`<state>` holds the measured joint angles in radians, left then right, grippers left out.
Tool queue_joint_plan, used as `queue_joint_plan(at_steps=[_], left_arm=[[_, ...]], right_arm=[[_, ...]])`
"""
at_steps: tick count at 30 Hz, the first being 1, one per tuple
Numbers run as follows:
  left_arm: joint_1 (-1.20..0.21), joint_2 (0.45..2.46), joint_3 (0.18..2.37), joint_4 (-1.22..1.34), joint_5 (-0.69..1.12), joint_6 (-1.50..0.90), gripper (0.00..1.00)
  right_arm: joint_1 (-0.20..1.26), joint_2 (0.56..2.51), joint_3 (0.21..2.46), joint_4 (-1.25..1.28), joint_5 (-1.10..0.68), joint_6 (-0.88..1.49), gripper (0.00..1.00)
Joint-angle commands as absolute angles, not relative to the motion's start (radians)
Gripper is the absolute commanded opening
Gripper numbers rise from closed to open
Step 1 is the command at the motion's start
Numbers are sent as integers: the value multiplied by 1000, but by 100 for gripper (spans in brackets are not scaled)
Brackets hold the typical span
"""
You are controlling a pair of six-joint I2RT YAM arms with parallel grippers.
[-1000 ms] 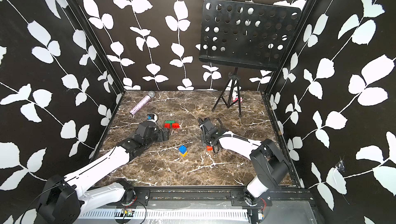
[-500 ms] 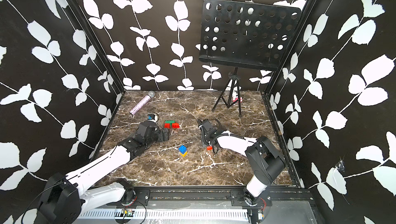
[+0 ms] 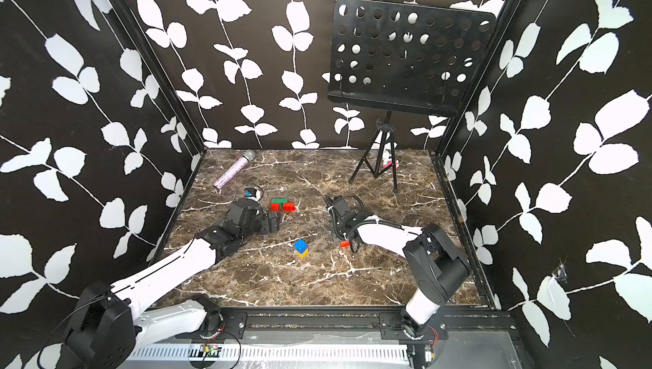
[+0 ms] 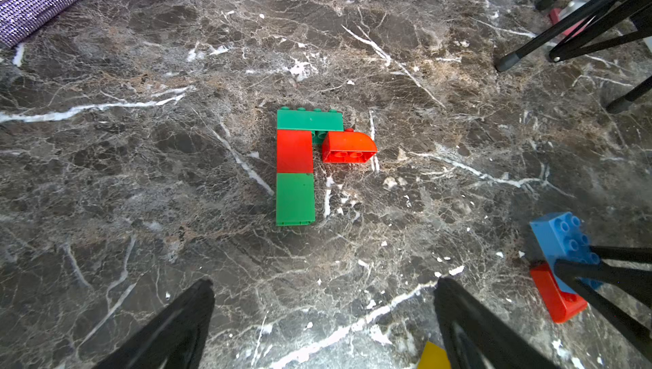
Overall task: Assemble the letter r with lego
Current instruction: Assemble the lego brick with the lego brick, then pick up the lego brick from the center of the board.
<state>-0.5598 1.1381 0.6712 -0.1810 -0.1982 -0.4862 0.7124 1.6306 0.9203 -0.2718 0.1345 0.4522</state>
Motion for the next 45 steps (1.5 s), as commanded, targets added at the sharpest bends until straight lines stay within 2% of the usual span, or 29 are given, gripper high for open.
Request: queue_joint_plan(at_steps=[1,17,19,23,26,36,45], left_arm=[[-557,1137,696,-193,-196,-474,99],[-555,1127,690,-216,-202,-471,99],[-556,1129,692,-215,-202,-472,99],[-556,1128,698,-222,-198,-471,99],[-555,1123,699,-228,-201,-469,99],[-555,1111,692,-239,-213,-464,99],[-555,1127,698,-241,-210,-458,99]], right_arm=[[708,1657,864,-276,99,502,16],[758,1536,643,-288,97,615,15],[758,1521,664,-290,108,600,19],[759,1496,733,-319,144,556,41],[759,1483,783,-328,167,506,49],[751,1512,852,-282,180,431,53],[733,1616,900,-271,141,396,53]])
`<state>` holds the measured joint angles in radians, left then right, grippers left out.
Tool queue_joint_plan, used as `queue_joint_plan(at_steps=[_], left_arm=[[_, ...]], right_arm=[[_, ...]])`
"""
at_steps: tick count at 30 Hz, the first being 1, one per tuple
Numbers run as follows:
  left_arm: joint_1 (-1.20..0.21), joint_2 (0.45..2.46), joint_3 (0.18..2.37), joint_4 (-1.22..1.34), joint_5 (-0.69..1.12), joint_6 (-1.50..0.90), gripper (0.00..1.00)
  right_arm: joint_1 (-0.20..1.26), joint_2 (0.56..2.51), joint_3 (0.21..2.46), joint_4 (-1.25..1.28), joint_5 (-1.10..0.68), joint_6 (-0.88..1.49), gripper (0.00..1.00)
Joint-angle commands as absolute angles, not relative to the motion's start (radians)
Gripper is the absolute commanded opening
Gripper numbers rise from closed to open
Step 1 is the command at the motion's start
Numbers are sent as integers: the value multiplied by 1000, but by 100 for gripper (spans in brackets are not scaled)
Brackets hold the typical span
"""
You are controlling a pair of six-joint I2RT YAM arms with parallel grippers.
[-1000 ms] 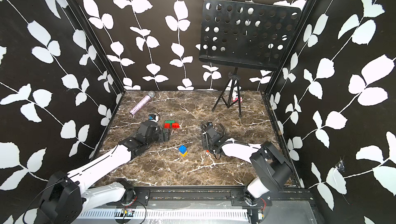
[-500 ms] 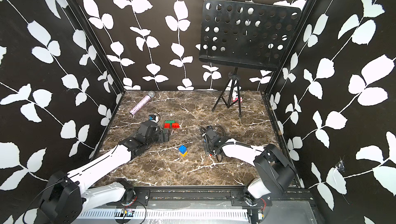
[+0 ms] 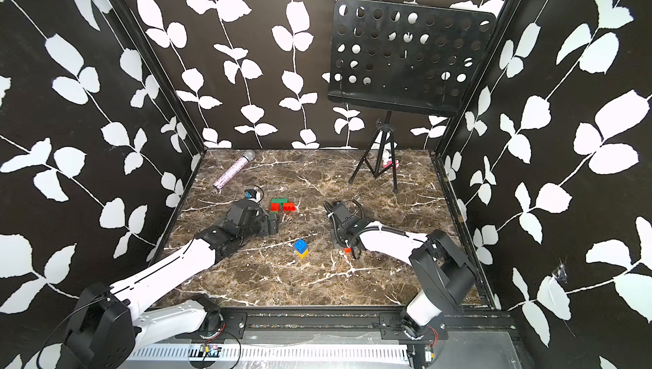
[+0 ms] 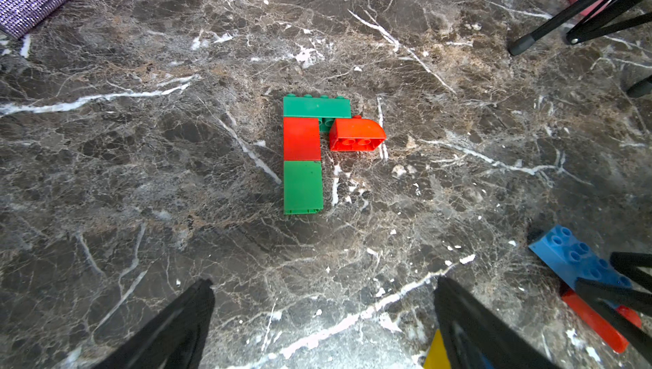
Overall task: Assemble the letter r with lego
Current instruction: Pick up the lego brick from the center of the board.
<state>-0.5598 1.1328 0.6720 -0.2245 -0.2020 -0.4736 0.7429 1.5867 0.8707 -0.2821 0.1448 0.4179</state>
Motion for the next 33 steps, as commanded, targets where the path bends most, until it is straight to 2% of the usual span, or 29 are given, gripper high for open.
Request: queue_joint_plan(at_steps=[1,18,26,33], left_arm=[[-555,1129,698,-241,-209,-458,99],[-553,1169,718,-239,-189,-449,99],[-554,1177,721,-239,-186,-443,99],[-554,1182,721,-239,-184,-444,99]], right_arm=[[729,1624,901,-268,141,390,53],[693,1661,906,-202,103,374,47],[692,1659,902,-188,111,372,38],[692,1637,900,-181,111,362,40]])
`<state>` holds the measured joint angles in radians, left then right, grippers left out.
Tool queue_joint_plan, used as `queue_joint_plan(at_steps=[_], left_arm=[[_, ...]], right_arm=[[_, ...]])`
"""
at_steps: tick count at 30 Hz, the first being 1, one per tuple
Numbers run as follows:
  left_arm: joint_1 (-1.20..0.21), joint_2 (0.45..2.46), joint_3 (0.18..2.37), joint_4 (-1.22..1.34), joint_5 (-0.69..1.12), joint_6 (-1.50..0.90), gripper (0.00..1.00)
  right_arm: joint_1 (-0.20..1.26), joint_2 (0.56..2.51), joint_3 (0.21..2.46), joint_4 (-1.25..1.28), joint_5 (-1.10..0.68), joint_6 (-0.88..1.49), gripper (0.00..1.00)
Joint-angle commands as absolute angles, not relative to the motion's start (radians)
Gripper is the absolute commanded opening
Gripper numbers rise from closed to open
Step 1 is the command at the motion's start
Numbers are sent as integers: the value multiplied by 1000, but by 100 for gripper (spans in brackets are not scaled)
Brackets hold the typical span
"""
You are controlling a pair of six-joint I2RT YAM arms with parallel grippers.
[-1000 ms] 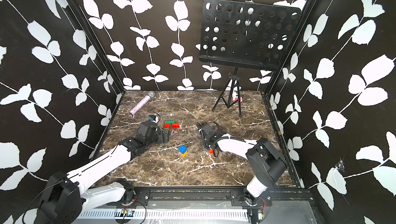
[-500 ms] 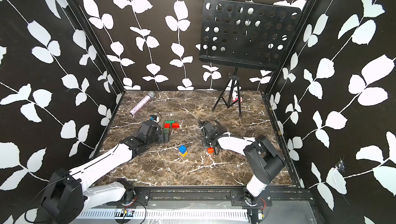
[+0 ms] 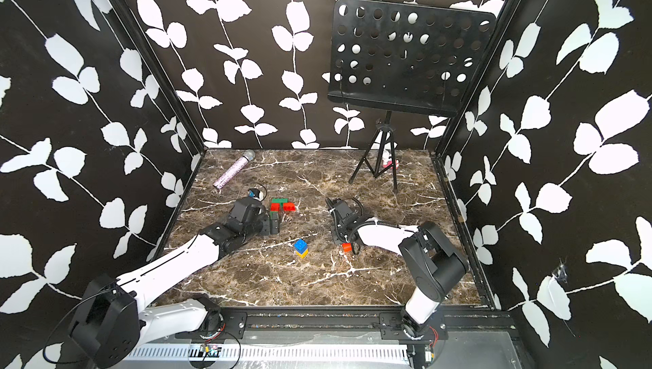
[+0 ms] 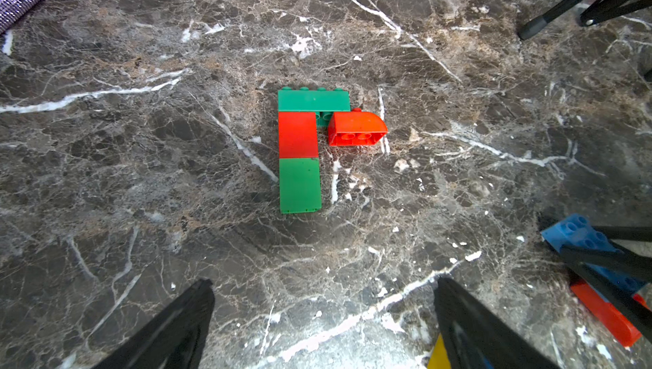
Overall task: Assemble the letter r with lego
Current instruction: Pick up the lego brick from the center of the board.
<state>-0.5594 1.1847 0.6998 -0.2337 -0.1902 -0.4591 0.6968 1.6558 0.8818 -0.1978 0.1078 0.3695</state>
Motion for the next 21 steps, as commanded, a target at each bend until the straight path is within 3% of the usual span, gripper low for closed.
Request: queue_joint_plan(at_steps=[1,11,17,21], left_arm=[[-554,1182,721,-238,-183,-444,99],[-554,1178,723,-243,-169,-445,99],[-538,1130,787,-261,-59,-403,99],[-473,1047,730,-133,113,-451,99]], right_arm=[[690,1636,902,-181,111,359,38],[689,1617,903,-199,86,332,25],[690,1435,906,-215,-67,237,23],[711,1360,949,-284,-191,178,23]])
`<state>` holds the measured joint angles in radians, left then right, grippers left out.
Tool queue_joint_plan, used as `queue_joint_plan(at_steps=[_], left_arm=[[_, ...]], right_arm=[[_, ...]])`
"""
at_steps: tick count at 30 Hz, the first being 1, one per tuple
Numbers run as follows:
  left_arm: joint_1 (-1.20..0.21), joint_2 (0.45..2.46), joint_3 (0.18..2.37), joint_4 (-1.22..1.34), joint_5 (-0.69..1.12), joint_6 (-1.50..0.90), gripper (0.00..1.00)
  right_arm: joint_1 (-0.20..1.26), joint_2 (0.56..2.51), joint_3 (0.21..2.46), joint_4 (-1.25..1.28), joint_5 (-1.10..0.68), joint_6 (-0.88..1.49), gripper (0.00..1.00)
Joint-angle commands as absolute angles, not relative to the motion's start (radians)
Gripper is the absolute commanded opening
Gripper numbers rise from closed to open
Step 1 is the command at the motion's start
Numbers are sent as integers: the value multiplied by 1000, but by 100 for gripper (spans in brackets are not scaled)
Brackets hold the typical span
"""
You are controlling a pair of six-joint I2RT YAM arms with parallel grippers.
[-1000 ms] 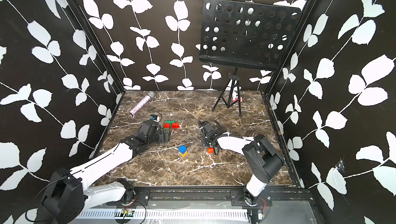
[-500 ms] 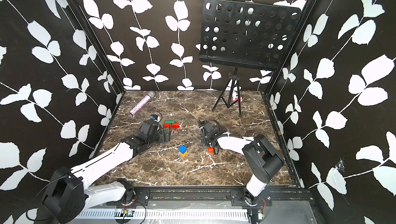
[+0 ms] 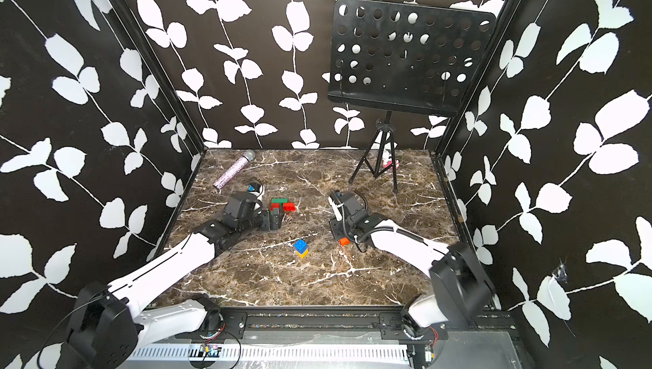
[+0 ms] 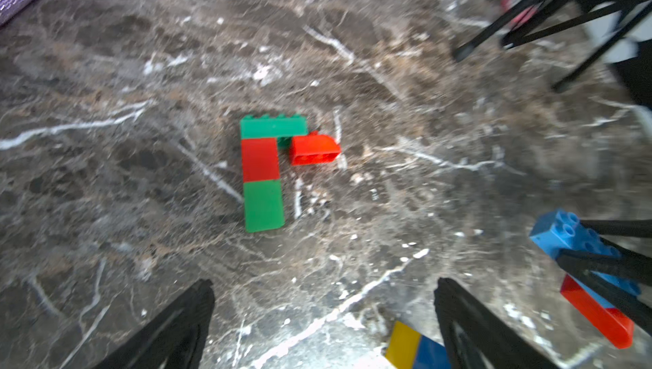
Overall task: Assemble the letter r with lego
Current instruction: Pick up the lego brick from the center of the board, then assemble the lego brick with the lego brick.
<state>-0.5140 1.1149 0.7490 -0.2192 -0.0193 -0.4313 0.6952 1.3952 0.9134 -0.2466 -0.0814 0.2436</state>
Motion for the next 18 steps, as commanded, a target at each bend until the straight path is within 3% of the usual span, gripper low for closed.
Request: queue_joint_plan(at_steps=[1,8,13,18], left_arm=[[-445,1021,696,-78,172,-483,99],[-354,944,488,268,444,-629,95],[-354,1063,478,316,571,-703,91],[-354,1191,411,572,700,-800,86]], right_arm=[[730,1343,949,-289,-191,171,23],[827,1279,892,-184,-161,265,22],[895,1333,893,-138,-101,306,21],[944,1364,862,-46,-67,352,21]])
